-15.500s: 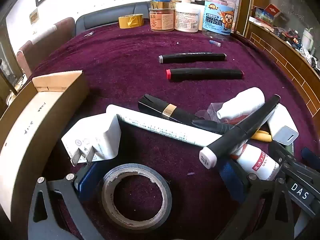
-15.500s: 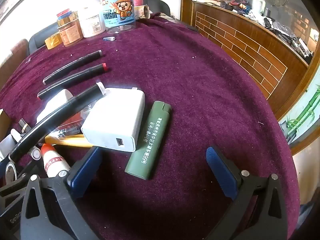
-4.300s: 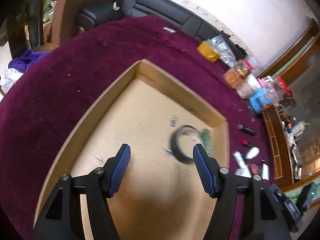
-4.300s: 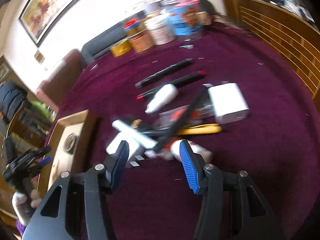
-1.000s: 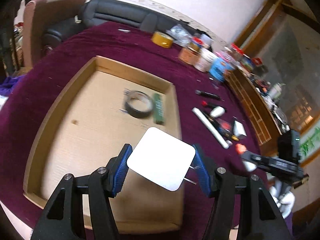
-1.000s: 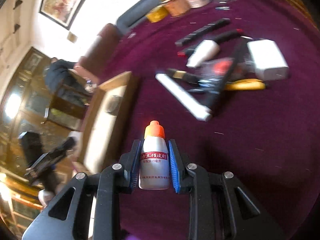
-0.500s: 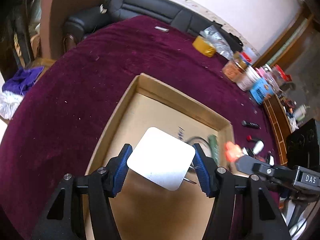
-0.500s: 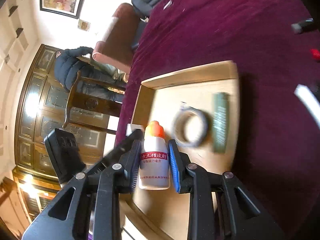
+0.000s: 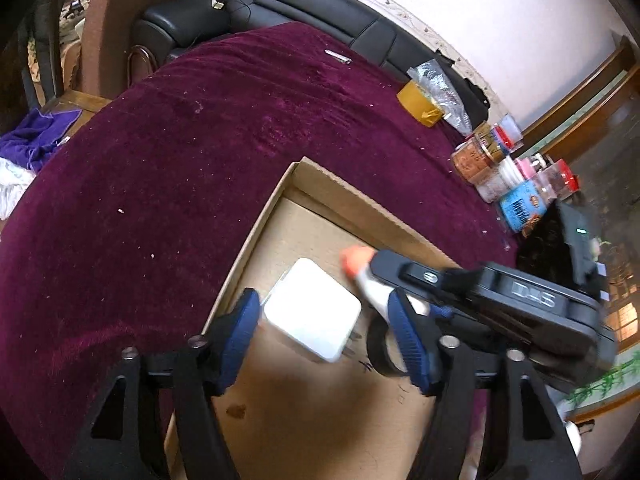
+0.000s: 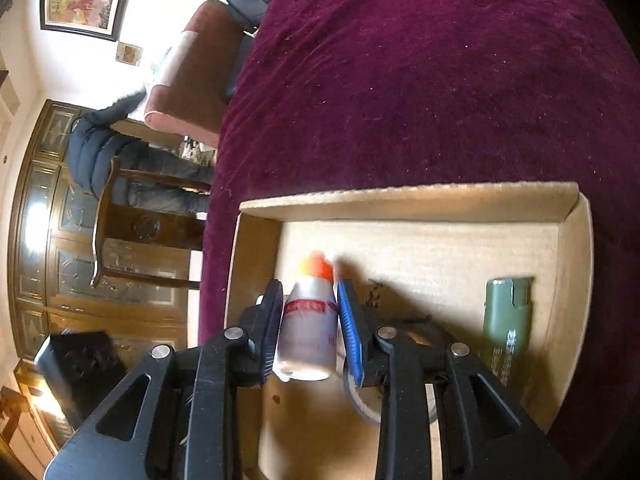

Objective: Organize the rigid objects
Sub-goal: 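Lower adapter and glue bottle into the cardboard box and open both grippers, then move both tools back over the remaining items on the table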

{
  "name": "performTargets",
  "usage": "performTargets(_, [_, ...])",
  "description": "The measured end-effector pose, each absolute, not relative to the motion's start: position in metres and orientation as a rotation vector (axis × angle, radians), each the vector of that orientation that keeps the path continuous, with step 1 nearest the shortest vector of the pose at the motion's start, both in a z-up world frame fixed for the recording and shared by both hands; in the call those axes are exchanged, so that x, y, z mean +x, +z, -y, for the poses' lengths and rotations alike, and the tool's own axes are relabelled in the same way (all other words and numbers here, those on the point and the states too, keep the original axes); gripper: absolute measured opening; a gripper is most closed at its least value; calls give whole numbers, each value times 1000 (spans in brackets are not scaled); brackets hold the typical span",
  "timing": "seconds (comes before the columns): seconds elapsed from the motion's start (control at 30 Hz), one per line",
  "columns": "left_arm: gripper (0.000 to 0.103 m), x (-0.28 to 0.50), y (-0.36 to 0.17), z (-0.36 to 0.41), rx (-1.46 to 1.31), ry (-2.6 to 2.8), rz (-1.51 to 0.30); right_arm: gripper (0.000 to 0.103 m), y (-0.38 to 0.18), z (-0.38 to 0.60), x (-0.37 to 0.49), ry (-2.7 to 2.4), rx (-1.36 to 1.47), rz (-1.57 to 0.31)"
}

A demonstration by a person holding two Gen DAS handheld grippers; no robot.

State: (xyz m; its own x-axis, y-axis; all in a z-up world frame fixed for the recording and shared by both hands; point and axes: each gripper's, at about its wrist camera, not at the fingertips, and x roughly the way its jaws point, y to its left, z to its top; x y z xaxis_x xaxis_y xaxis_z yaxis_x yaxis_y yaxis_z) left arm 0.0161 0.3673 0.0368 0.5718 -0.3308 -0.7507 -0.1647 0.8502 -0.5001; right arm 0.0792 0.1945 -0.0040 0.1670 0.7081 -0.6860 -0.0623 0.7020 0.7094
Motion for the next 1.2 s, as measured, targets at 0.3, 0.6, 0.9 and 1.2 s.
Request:
performTargets(0.3, [67, -21, 68, -367, -574, -125, -905, 43, 20, -179, 69, 586, 550, -1219])
performTargets(0.6, [67, -43, 74, -341, -561, -141, -925, 49, 44, -131, 28, 606, 509, -1148])
performTargets(0.9, [68, -83, 84, -273, -488, -244, -942, 48, 63, -5, -37, 415, 406, -982])
performTargets(1.2, [68, -98, 70, -174, -382, -397, -1037, 48, 41, 130, -70, 186, 550, -937])
